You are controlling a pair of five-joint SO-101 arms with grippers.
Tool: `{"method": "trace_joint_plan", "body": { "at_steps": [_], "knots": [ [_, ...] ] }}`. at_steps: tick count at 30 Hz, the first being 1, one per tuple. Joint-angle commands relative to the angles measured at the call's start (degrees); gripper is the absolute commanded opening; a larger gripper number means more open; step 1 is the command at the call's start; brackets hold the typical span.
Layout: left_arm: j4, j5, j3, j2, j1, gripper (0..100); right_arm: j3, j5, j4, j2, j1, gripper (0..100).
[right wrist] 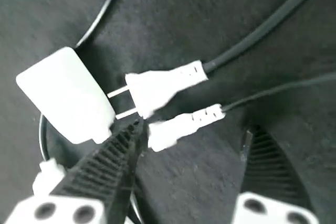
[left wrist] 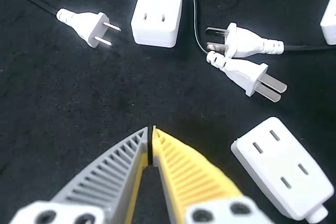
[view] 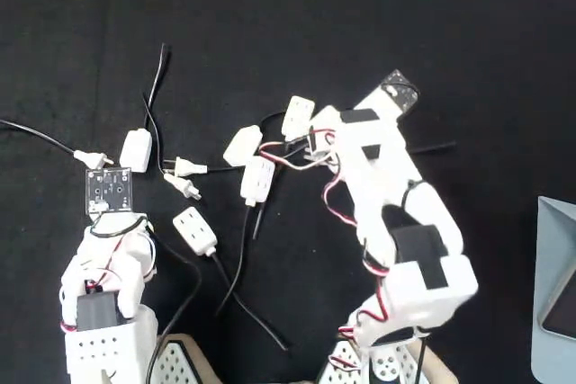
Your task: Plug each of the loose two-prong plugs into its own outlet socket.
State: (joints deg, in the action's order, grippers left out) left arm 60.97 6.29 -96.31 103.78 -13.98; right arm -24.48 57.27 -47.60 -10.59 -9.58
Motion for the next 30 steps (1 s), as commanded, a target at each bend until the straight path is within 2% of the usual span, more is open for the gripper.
{"method": "trace_joint_plan", "body": {
  "at_steps": [1, 5, 12, 17, 25, 30],
  "knots": [
    [-1.3, 0.3, -1.0, 0.4, -0.7, 3, 1.5, 1.1, -0.2, -3.5, -0.5, 27.9],
    [-1.3, 0.3, -1.0, 0.4, -0.7, 3, 2.9, 1.2, -0.4, -6.8, -0.5, 24.3],
    [-1.3, 0.3, -1.0, 0.4, -0.7, 3, 5.2, 1.0, -4.6, -6.1, 2.9, 0.9],
    [-1.3, 0.3, -1.0, 0.4, -0.7, 3, 6.5, -4.6, -11.7, -3.2, 3.1, 1.2],
    [-1.2, 0.3, -1.0, 0.4, -0.7, 3, 6.3, -21.2, -24.2, 10.0, 3.0, 1.2],
    [-1.2, 0.3, -1.0, 0.4, -0.7, 3, 5.8, -37.3, -29.5, 17.8, 3.0, 1.2]
  ]
}}
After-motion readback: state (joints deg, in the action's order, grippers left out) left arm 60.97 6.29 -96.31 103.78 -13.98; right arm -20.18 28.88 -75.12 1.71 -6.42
